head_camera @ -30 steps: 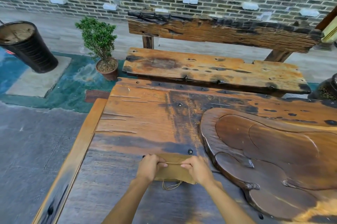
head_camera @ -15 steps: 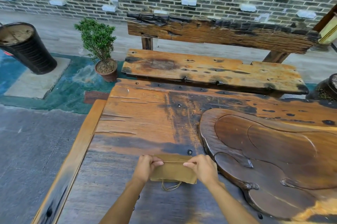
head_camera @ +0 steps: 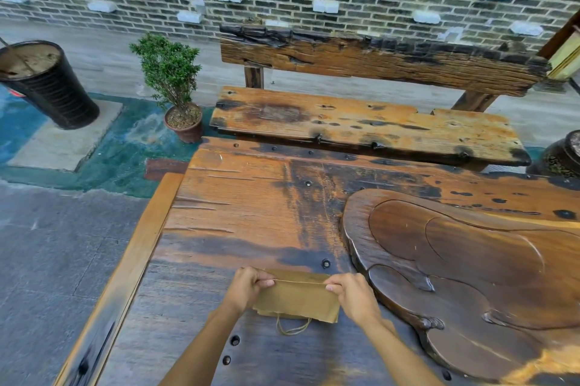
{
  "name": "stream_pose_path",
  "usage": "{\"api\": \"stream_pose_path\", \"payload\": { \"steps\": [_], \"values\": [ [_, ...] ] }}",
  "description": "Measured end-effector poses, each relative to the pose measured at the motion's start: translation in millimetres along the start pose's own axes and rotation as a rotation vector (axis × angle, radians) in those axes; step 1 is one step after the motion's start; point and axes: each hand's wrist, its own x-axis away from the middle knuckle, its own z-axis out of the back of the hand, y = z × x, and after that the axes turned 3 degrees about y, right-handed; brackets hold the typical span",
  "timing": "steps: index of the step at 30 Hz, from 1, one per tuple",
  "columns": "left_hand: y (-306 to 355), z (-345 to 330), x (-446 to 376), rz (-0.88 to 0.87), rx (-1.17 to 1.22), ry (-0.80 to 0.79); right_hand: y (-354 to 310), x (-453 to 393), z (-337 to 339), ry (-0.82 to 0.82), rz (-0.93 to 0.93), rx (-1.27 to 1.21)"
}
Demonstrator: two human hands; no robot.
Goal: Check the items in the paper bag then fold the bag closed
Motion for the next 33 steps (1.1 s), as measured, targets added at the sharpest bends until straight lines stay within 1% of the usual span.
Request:
{"api": "stream_pose_path", "payload": {
  "steps": [3,6,9,15,19,22,30,33],
  "values": [
    [-2.8,0.7,1.4,0.027,0.044,0.018,-0.3,-0.6,3.1,0.031,-0.040,0.005],
    [-6.6,3.1,4.3,0.045,0.079,0.021,2.9,-0.6,8.2,0.025,-0.083,-0.015],
    [-7.1,3.5,5.9,0.035,0.070,0.008,4.3,0.4,7.8,0.024,-0.080,-0.037],
    [-8.7,2.7,9.9,-0.029,-0.053,0.006,7.1,5.9,1.7,0.029,-0.038,-0.052],
    [-5.1,6.0,17.5,-0.002,-0.015,0.025,7.1,9.0,4.7,0.014,-0.031,-0.080],
    [-6.6,10.7,22.6,-0.018,-0.004,0.032,5.7,9.8,11.0,-0.019,-0.034,-0.111],
    [-7.1,5.4,44.0,-0.042,-0.060,0.164,8.4,20.4,15.9,-0.026,-0.051,-0.157],
    [-3.1,4.4,50.6,-0.102,-0.134,0.217,10.5,24.7,16.0,-0.001,-0.034,-0.143]
  ]
}}
